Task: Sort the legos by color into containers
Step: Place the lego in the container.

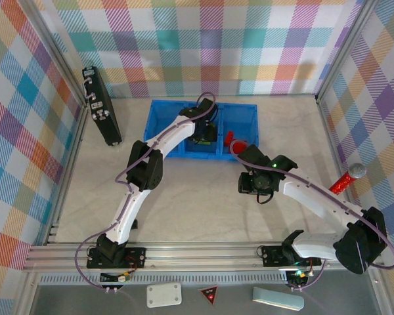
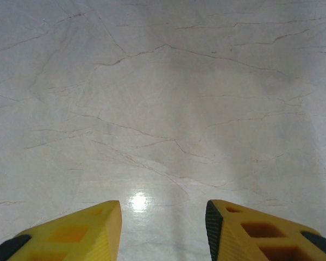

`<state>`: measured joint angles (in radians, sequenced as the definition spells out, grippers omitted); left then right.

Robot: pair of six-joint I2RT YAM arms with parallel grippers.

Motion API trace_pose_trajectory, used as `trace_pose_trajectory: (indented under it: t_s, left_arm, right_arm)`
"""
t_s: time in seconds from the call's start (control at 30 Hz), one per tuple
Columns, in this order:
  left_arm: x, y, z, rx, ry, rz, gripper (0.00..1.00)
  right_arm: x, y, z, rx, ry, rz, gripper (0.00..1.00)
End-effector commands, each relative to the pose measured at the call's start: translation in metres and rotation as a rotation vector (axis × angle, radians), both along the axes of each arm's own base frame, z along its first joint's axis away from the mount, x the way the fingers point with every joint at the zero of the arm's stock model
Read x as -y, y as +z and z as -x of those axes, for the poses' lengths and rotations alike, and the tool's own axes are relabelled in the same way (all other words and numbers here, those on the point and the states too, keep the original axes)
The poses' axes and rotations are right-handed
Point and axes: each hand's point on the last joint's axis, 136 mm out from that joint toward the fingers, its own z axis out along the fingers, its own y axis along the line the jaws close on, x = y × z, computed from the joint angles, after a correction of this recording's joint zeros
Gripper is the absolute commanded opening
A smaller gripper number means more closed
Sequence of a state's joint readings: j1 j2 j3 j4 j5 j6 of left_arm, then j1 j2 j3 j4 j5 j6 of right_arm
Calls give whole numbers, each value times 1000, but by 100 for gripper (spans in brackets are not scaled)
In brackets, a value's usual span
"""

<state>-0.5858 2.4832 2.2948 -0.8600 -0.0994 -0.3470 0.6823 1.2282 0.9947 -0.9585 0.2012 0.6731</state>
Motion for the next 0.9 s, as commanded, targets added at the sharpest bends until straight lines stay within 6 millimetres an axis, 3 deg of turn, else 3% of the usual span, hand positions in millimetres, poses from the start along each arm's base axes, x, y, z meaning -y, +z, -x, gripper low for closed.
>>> trace_pose_trajectory:
  t_s: [0.0, 0.4, 0.7, 0.87]
  left_arm:
    - [4, 59, 4, 69, -15, 64, 71]
    - [-10, 99, 30, 82, -27, 69, 70]
    - [-41, 108, 70, 58, -5, 46, 70]
    - [-60, 102, 99, 26, 18, 43, 70]
  right_arm:
    - [-7, 7, -6, 21, 9, -16, 47]
    - [-19, 5, -18, 25, 42, -15, 47]
    - [-30, -1, -24, 12, 65, -31, 47]
    - [-35, -6, -27, 0, 72, -38, 47]
